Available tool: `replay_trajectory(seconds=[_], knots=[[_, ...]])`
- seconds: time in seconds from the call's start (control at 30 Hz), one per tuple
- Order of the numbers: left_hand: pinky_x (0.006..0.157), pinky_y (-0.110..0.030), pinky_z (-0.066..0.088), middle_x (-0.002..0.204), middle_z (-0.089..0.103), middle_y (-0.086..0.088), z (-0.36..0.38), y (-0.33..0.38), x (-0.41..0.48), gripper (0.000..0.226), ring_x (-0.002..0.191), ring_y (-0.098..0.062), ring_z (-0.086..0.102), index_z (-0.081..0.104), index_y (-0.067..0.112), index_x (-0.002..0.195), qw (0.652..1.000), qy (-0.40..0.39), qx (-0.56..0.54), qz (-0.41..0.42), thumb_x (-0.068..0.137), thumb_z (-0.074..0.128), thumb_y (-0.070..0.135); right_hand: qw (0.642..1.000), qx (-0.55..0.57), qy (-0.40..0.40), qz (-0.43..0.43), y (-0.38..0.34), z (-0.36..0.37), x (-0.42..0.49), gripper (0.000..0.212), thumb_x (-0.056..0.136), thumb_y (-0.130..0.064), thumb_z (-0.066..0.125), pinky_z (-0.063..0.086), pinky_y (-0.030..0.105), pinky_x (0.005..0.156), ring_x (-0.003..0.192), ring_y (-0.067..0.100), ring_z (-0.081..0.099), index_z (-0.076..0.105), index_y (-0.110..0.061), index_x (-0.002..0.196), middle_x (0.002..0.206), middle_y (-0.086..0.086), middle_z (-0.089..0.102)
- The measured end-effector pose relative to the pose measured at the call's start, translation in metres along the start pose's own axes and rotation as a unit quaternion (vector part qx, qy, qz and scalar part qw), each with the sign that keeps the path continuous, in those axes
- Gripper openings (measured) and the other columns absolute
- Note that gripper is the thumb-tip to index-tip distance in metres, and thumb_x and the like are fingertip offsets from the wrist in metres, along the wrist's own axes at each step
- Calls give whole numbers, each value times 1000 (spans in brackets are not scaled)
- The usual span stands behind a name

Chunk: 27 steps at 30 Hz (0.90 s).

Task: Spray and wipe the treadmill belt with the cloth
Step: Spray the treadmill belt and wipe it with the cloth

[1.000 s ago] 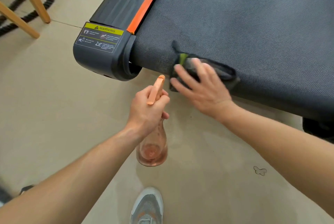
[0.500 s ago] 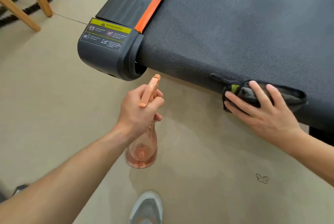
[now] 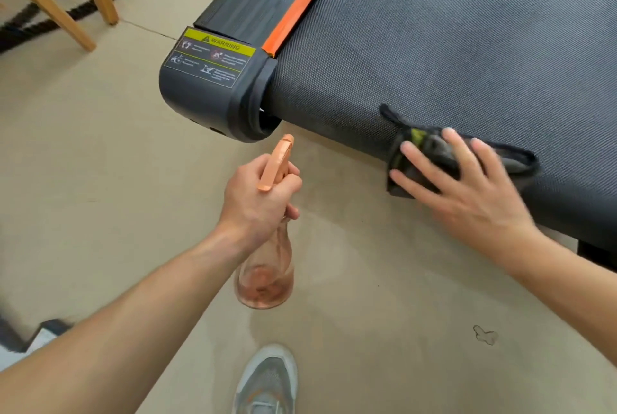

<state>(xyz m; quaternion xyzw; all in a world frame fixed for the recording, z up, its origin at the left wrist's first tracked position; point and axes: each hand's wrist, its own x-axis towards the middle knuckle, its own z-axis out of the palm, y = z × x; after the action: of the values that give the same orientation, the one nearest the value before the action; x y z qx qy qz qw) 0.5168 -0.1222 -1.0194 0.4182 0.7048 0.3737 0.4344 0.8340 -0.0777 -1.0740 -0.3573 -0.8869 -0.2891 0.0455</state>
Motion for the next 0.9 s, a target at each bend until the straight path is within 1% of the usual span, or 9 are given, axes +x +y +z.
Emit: replay_trajectory(seconds=[0.1,0.2,0.3,0.4,0.47,0.57,0.67,0.8,0.9], knots=[[52,-27,45,71,65,1,-1,-7,-8,21,44,-22,66,67,11,84,1000,-7,-9,-15,71,65,28,999,-32,-29,-19,12,-2,-19,53,101,-17,41,29,62,113,144,53,31,43,-24,154,170,5,22],[49,-26,45,66,64,6,-2,-9,-11,16,45,-21,67,67,14,84,1000,-4,9,-12,75,68,27,997,-44,-49,-29,-1,4,11,51,102,-18,34,23,64,116,146,53,25,41,-25,152,172,5,10],[48,-25,46,67,64,3,-2,-7,-8,5,45,-19,67,67,13,85,1000,9,22,-6,86,70,17,998,-12,-53,-44,-19,4,73,49,103,-22,38,22,64,118,148,53,22,44,-30,150,172,6,7],[54,-28,48,74,67,-1,5,1,-5,6,46,-21,67,68,16,84,1000,21,18,-5,82,70,22,997,42,-64,-30,-33,-3,118,48,99,-30,46,23,64,118,149,53,22,48,-36,147,172,4,10],[55,-30,48,75,68,-1,11,4,-5,10,46,-22,68,67,18,82,1000,20,6,-11,75,68,27,997,44,-67,-20,-30,-3,107,49,101,-29,44,23,63,118,149,53,21,46,-37,149,172,4,8],[54,-29,48,77,67,-2,17,4,-5,12,44,-22,66,67,18,81,1000,6,-14,-22,73,68,26,998,19,-53,-9,-17,0,41,48,105,-18,31,24,63,118,148,53,23,46,-28,149,172,4,9],[53,-28,48,75,63,-3,21,2,-7,8,41,-20,63,65,15,80,999,1,-23,-38,82,72,15,998,-20,-64,-19,-3,0,-19,53,104,-13,23,23,62,119,150,51,20,43,-21,153,172,1,9],[55,-30,48,75,61,-5,22,1,-14,9,41,-18,61,64,12,80,997,0,-40,-67,87,68,9,997,-26,-67,-9,0,1,-32,58,103,-14,21,19,63,118,150,51,19,36,-20,158,172,2,11],[55,-31,48,70,60,-6,22,3,-15,10,42,-18,61,59,11,75,997,-8,-39,-66,76,65,20,998,-17,-55,10,-6,0,-26,56,104,-14,20,20,64,117,150,51,20,41,-22,156,171,2,15]])
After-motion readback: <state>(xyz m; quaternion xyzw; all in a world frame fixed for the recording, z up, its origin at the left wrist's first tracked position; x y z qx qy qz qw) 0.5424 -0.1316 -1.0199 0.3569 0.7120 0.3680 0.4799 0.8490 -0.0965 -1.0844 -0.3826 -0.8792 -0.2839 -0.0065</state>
